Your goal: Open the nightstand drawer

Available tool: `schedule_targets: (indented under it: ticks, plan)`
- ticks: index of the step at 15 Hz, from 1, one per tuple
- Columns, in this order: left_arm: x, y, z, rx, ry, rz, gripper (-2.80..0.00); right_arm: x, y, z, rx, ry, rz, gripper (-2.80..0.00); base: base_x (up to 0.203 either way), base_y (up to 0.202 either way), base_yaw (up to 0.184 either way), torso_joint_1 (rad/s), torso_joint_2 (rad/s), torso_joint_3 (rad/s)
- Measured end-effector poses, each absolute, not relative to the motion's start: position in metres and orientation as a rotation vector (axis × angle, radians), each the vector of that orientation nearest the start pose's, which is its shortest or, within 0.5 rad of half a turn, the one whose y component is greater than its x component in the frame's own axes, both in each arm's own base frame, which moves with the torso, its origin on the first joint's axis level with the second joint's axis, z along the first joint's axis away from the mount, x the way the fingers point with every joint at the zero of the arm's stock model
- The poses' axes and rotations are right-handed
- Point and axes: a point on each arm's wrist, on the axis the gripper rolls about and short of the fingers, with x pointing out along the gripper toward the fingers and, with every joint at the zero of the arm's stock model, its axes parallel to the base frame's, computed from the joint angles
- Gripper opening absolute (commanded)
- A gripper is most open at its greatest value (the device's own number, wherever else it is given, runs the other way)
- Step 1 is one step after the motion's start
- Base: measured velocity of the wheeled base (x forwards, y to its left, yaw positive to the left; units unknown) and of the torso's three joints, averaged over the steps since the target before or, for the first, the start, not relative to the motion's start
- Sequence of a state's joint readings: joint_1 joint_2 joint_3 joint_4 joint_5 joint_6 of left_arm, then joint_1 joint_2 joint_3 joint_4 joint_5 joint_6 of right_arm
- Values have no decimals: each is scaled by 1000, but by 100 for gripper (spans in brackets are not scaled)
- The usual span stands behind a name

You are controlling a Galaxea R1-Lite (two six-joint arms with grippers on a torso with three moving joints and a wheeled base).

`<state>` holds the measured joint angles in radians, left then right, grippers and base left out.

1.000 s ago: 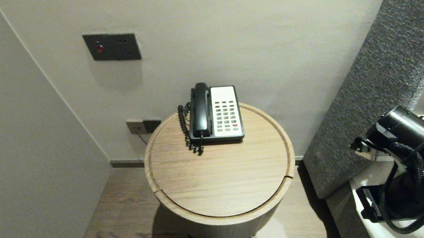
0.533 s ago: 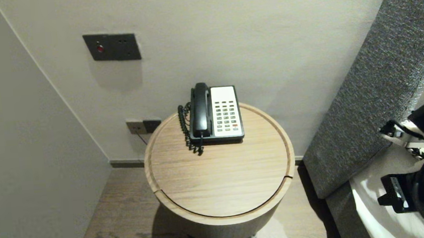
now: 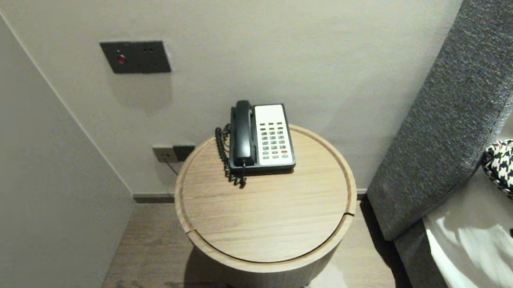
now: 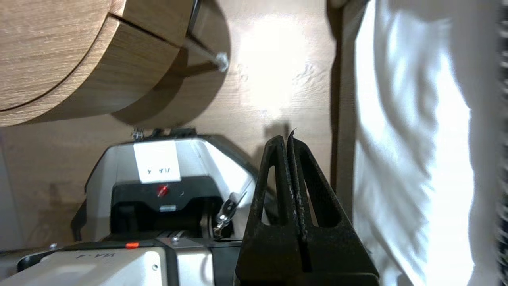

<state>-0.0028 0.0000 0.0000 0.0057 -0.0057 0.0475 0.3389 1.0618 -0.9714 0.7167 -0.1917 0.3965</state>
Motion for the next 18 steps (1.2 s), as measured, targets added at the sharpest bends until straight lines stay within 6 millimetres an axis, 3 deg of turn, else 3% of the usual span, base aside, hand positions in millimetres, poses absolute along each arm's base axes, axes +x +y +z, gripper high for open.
schedule_targets:
  ticks: [8,14,18]
  plan:
    - [-23,0,75,48,6,-9,-280,50,7,248,95,632,-210,-280,0,0,0,0,0,0]
    - [-23,0,75,47,6,-9,-280,16,-8,232,119,612,-432,-280,0,0,0,0,0,0]
    - [-23,0,75,48,6,-9,-280,-12,-13,213,87,573,-457,-280,0,0,0,0,0,0]
